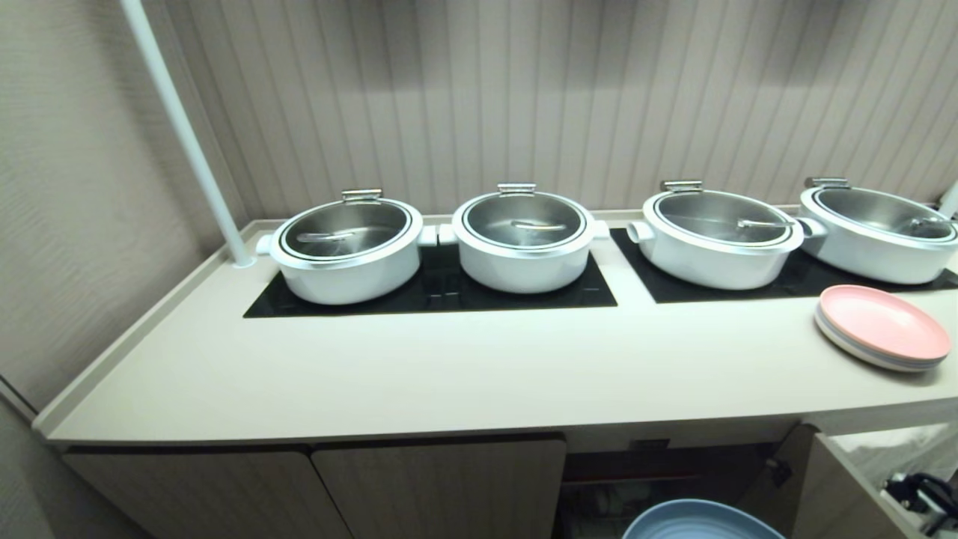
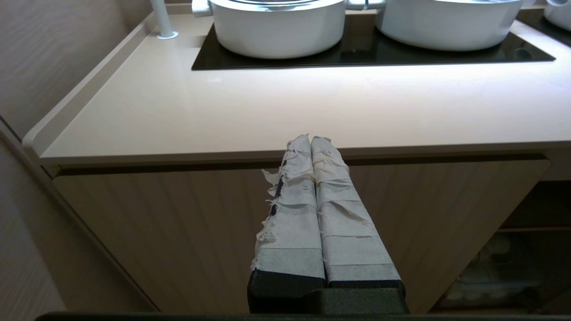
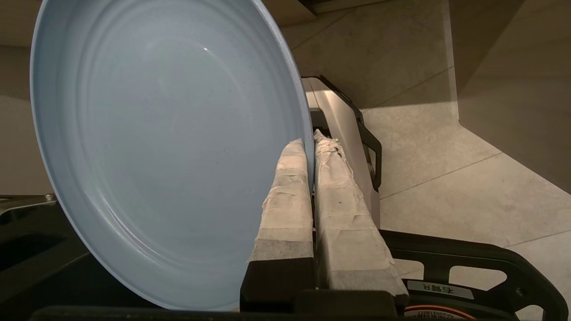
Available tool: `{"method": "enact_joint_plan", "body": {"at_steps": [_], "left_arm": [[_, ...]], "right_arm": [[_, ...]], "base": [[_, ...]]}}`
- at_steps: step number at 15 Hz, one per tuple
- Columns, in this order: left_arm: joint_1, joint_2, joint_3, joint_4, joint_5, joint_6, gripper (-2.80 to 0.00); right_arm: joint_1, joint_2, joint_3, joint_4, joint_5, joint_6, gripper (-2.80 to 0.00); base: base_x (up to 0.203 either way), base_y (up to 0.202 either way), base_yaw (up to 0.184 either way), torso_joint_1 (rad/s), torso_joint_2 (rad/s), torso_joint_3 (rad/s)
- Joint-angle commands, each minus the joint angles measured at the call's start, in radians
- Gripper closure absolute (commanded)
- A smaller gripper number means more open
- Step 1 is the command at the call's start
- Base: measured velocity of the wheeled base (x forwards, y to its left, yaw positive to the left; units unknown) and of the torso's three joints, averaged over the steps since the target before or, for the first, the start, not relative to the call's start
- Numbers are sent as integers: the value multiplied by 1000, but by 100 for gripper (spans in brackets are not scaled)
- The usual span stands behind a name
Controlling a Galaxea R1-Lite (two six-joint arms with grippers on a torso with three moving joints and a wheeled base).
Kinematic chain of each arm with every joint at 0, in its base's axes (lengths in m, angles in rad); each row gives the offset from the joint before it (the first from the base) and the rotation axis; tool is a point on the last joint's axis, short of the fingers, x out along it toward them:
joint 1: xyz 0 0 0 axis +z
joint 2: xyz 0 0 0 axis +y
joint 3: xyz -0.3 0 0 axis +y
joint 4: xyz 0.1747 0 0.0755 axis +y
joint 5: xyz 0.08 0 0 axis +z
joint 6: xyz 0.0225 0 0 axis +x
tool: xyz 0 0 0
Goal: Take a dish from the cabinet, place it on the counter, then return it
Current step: Put it back into the cabinet
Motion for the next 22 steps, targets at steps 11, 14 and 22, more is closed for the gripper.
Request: {"method": "enact_joint_plan", "body": {"at_steps": [11,14,22], "left_arm": [[0,0,0,0,0,0,0],[0,0,0,0,0,0,0],[0,0,0,0,0,0,0]], "right_arm": [[16,2,17,-31,-2,3,0],[16,3,23,-42,-19,3,0],[18,3,22,-45,-19,18,0]], "base": [[0,0,0,-69,148,78],[0,0,0,-90,184,98],[0,0,0,-111,246,128]]}}
